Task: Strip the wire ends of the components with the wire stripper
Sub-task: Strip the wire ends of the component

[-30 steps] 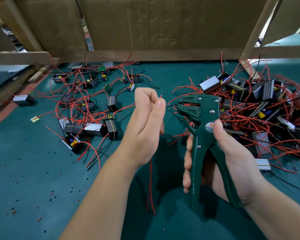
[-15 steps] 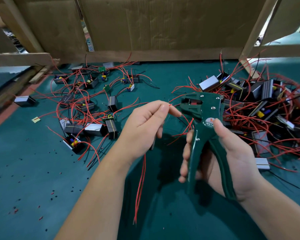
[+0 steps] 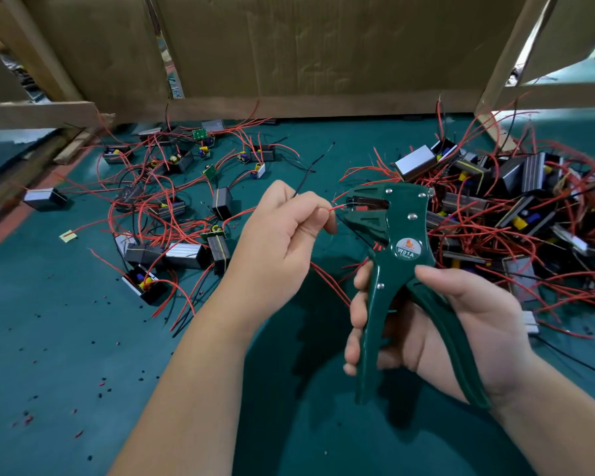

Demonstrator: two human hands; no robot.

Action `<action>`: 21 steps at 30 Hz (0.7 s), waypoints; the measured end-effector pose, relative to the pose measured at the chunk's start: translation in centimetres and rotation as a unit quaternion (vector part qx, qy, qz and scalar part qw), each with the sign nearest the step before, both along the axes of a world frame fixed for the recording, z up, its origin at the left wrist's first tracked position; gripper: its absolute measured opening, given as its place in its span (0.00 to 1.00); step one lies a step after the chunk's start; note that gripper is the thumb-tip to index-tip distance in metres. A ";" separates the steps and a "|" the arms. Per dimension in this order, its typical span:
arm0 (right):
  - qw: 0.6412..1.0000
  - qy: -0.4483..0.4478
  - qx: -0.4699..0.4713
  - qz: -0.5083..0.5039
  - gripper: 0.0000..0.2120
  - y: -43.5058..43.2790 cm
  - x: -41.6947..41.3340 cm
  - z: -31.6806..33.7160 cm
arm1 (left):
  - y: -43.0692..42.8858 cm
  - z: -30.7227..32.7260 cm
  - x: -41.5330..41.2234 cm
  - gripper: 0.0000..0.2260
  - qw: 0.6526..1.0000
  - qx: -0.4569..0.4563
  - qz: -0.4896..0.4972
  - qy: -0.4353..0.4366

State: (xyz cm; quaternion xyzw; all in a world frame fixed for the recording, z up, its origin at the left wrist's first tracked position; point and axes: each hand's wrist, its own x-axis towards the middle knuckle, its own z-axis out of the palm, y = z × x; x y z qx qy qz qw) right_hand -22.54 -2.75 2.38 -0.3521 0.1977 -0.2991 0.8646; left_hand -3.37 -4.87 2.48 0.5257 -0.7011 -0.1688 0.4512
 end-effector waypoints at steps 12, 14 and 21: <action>0.999 0.024 -0.031 0.006 0.24 0.3 0.4 -0.5 | -0.5 -0.2 0.0 0.10 0.992 -0.084 0.056 -0.081; 0.999 0.039 -0.031 -0.006 0.24 0.4 0.4 -0.6 | -0.5 -0.2 0.0 0.11 0.992 -0.088 0.049 -0.072; 0.997 0.072 -0.030 -0.024 0.27 0.4 0.5 -0.6 | -0.6 -0.3 0.0 0.12 0.992 -0.088 0.039 -0.080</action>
